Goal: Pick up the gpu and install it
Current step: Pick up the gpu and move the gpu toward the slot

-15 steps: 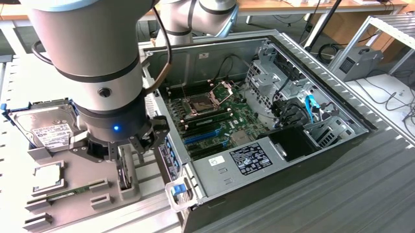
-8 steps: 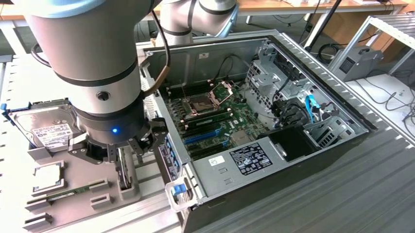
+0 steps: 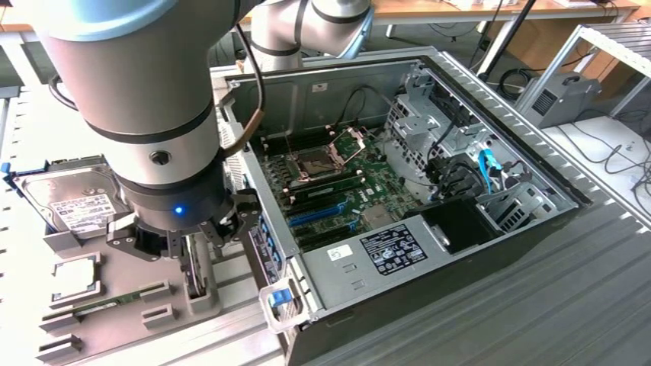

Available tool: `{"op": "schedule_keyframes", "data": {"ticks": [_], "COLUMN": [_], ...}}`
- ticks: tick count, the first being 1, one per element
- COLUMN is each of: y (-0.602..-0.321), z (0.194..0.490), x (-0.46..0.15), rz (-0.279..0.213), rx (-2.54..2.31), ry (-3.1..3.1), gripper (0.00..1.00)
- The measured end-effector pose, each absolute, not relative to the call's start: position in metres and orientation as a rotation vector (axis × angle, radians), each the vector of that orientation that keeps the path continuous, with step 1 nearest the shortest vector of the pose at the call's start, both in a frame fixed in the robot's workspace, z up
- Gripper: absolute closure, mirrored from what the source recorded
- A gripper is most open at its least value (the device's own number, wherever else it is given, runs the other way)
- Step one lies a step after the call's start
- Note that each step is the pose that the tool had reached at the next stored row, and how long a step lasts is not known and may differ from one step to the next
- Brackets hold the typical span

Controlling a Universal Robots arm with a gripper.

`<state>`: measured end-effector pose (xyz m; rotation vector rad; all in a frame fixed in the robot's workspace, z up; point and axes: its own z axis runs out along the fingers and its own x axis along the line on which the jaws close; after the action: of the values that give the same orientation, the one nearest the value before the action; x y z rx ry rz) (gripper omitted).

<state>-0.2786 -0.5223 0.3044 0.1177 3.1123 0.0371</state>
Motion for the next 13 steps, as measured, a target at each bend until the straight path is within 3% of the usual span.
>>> {"op": "schedule_keyframes", "data": {"ticks": [13], "y": [-0.5223], "z": [0.2967], "x": [-0.2818], "rz": [0.037], "rx": [0.118], "ry": [3.112], "gripper": [0.58]}}
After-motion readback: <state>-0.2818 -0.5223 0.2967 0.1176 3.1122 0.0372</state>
